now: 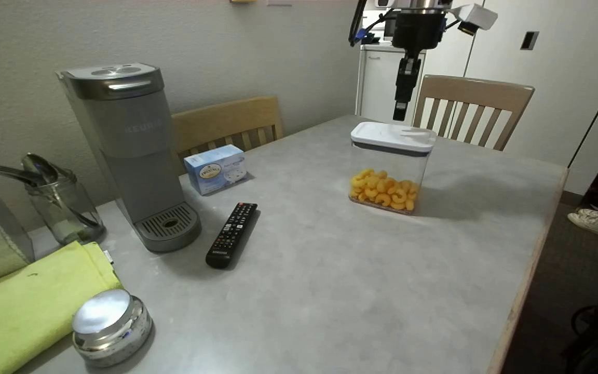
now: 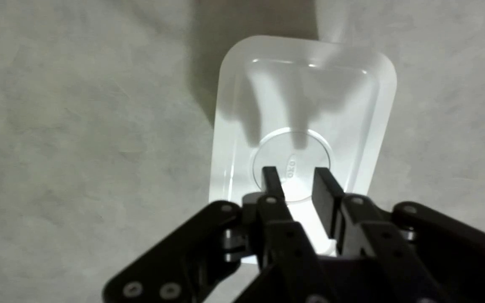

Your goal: Pick the lid on the table, put it on the storage jar then press the button

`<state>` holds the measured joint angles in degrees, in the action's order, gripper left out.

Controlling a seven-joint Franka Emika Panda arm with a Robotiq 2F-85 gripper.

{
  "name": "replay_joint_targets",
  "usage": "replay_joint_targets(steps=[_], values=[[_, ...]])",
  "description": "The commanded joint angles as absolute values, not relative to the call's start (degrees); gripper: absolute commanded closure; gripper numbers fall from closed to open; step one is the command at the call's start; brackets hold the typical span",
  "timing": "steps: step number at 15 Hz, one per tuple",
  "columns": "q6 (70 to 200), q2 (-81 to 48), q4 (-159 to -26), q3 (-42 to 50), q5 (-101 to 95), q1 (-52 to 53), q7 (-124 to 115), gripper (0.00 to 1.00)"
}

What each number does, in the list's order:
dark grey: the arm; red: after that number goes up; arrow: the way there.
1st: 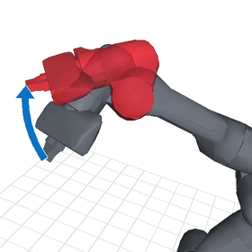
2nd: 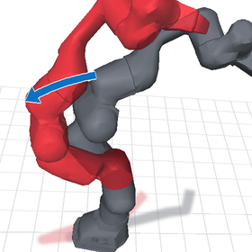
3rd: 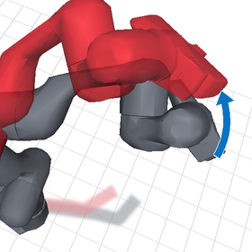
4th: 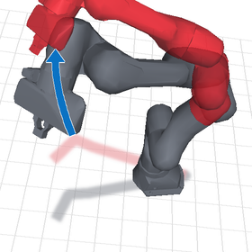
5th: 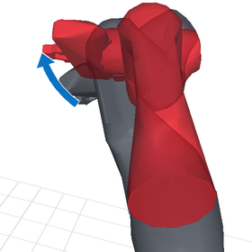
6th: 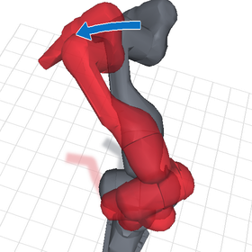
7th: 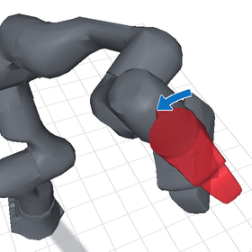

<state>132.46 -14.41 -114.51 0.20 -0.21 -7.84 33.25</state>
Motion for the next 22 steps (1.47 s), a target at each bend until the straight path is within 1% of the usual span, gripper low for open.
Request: replay_joint_targets(steps=[1, 2, 3, 4, 9, 11, 22], values=[[132.4, -14.4, -114.4, 0.3, -0.2, -7.8, 33.2, 0.72], [132.4, -14.4, -114.4, 0.3, -0.2, -7.8, 33.2, 0.47], [132.4, -14.4, -114.4, 0.4, -0.7, -7.5, 32.4, 0.45], [132.7, -14.5, -114.4, 0.4, -0.8, -7.5, 32.3, 0.40], [132.5, -15.2, -113.7, 0.2, -0.1, -7.3, 31.9, 0.04], [132.3, -15.8, -113.2, 0.3, 0.2, -7.6, 31.6, 0.00], [132.4, -16.0, -113.3, 0.3, -0.2, -7.9, 31.8, 0.00]])
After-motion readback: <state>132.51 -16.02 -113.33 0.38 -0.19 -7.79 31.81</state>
